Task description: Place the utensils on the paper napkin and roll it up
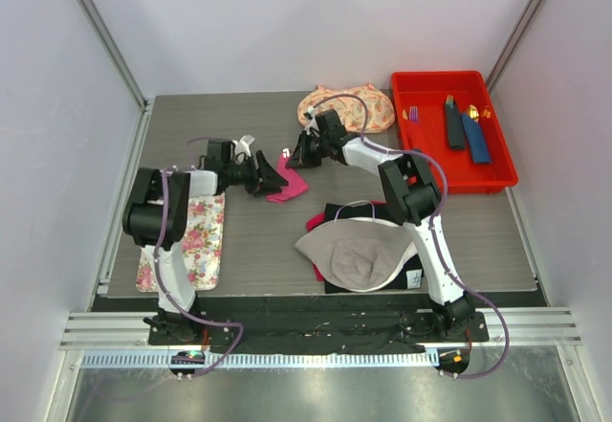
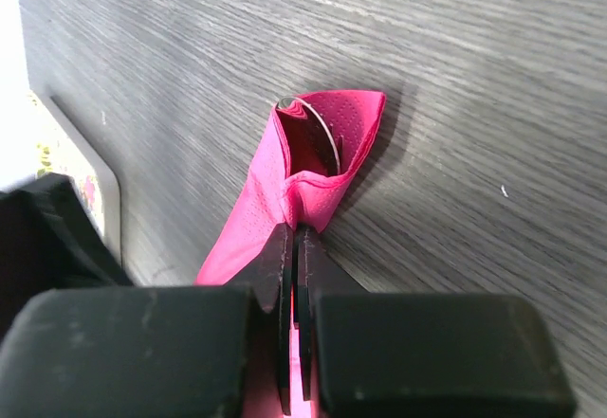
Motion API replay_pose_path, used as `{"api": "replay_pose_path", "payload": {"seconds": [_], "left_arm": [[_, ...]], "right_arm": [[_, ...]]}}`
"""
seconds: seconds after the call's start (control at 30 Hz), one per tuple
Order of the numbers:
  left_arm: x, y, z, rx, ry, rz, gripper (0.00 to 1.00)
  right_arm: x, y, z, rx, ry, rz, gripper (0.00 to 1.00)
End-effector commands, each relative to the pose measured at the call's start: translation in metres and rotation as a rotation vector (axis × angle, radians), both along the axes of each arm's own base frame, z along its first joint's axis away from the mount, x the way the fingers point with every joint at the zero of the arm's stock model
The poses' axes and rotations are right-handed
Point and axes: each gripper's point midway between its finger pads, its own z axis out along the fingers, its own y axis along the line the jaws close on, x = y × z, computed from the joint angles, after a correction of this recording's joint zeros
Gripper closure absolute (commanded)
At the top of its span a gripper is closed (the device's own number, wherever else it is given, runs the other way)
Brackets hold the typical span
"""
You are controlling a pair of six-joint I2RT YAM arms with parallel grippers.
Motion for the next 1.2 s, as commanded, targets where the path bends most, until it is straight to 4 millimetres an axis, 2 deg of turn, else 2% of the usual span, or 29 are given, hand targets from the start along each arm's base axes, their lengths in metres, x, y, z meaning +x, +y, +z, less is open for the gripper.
{"api": "replay_pose_path", "payload": {"seconds": [0.0,0.07,0.2,0.27,0.3,0.33,0.4,0.67,0.77,0.8,0.83,0.87,0.93,1.1,1.13,1.17], "left_arm": [[0.014,0.023,0.05,0.013,-0.151,0.04,0.45],[0.016,0.038,0.063,0.03,-0.164,0.072,0.43],[0.017,0.063,0.08,0.078,-0.219,0.097,0.32],[0.014,0.071,0.089,0.1,-0.224,0.105,0.23],[0.018,0.086,0.092,0.128,-0.253,0.125,0.16],[0.019,0.091,0.095,0.14,-0.266,0.13,0.14],[0.022,0.103,0.103,0.171,-0.281,0.153,0.0],[0.035,0.133,0.118,0.244,-0.316,0.208,0.0],[0.044,0.141,0.135,0.223,-0.391,0.271,0.0],[0.038,0.141,0.139,0.202,-0.424,0.276,0.0],[0.048,0.147,0.158,0.178,-0.553,0.294,0.0],[0.042,0.141,0.169,0.11,-0.587,0.27,0.0],[0.04,0.146,0.185,0.068,-0.704,0.288,0.0],[0.03,0.15,0.192,0.038,-0.723,0.17,0.0],[0.034,0.153,0.203,0.056,-0.757,0.156,0.0],[0.029,0.152,0.198,0.06,-0.702,0.143,0.0]], "right_arm": [[0.001,0.007,0.038,0.095,-0.032,0.016,0.99],[0.001,0.01,0.048,0.129,-0.05,0.022,0.99],[0.001,0.015,0.071,0.185,-0.071,0.02,0.99],[0.002,0.016,0.078,0.196,-0.086,0.021,0.99],[0.002,0.016,0.084,0.205,-0.097,0.026,0.99],[0.002,0.017,0.087,0.209,-0.103,0.028,0.99],[0.002,0.017,0.094,0.22,-0.118,0.033,0.99],[-0.002,0.02,0.109,0.248,-0.143,0.063,0.99],[-0.004,0.02,0.124,0.265,-0.176,0.086,0.99],[-0.006,0.021,0.128,0.269,-0.188,0.095,0.99],[-0.007,0.021,0.133,0.276,-0.197,0.105,0.99],[-0.009,0.021,0.139,0.286,-0.206,0.121,0.99],[-0.013,0.021,0.151,0.298,-0.233,0.143,0.99],[-0.026,0.021,0.182,0.334,-0.276,0.199,0.99],[-0.029,0.021,0.186,0.341,-0.278,0.21,0.99],[-0.03,0.021,0.192,0.349,-0.285,0.218,0.99]]}}
